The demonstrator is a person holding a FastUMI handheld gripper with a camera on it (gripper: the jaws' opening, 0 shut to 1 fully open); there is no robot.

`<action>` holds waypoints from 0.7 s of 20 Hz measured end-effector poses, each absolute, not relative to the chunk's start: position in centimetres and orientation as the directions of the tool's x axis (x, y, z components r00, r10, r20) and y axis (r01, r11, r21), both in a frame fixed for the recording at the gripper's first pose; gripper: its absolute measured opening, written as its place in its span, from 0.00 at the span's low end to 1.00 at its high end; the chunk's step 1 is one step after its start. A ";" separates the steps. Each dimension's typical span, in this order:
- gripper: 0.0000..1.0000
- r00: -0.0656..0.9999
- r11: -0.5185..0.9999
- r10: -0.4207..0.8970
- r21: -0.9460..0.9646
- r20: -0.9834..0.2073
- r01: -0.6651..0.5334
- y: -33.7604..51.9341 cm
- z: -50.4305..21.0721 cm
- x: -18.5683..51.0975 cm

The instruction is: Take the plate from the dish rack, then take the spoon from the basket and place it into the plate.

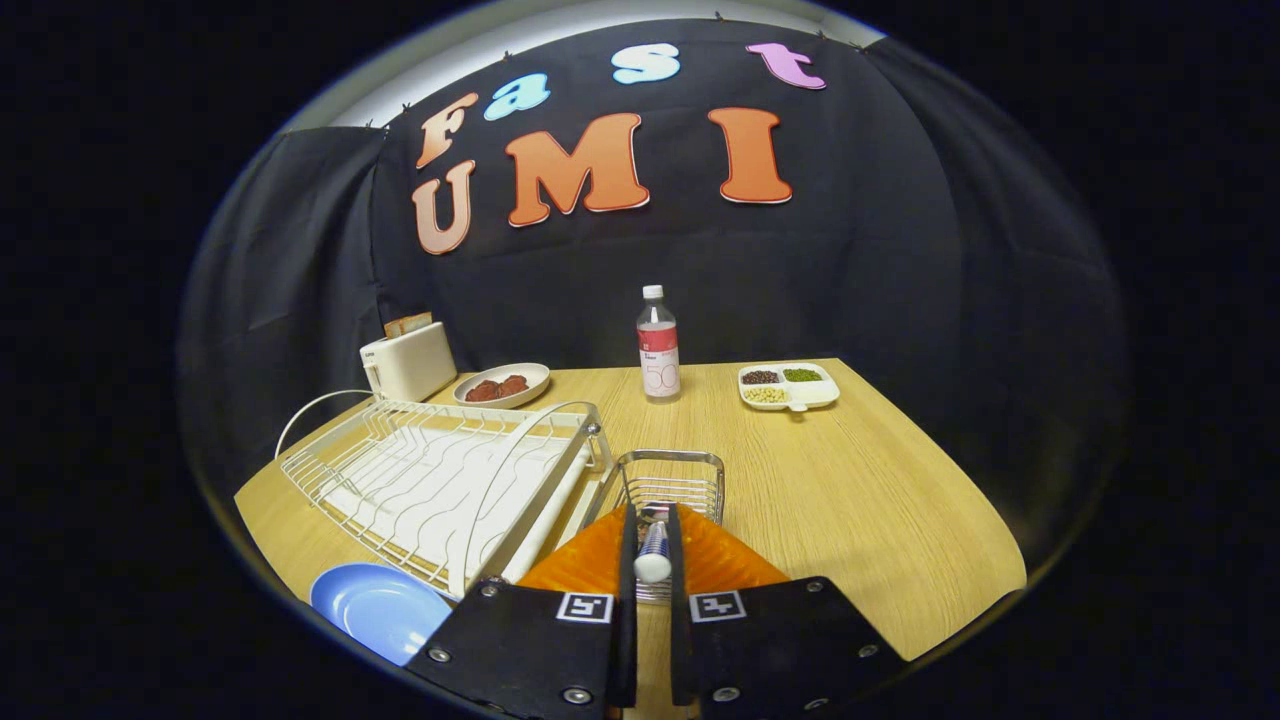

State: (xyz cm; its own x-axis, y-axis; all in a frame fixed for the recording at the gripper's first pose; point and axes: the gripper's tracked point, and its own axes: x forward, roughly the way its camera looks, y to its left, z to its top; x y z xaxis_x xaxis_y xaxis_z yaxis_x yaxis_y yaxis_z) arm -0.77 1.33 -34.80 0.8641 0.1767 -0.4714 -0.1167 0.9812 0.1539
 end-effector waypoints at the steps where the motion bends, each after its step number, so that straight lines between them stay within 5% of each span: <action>1: 0.12 0.857 0.982 0.174 0.152 -0.485 -0.114 1.3 -34.7 -0.8; 14: 0.10 0.832 0.986 0.140 0.149 -0.537 -0.070 0.6 -34.1 -3.7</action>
State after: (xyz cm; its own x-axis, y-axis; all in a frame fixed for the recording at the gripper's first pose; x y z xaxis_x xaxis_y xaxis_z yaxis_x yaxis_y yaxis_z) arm -3.68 0.64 -34.09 0.8320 0.1398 -0.5368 -0.0698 0.9864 0.1488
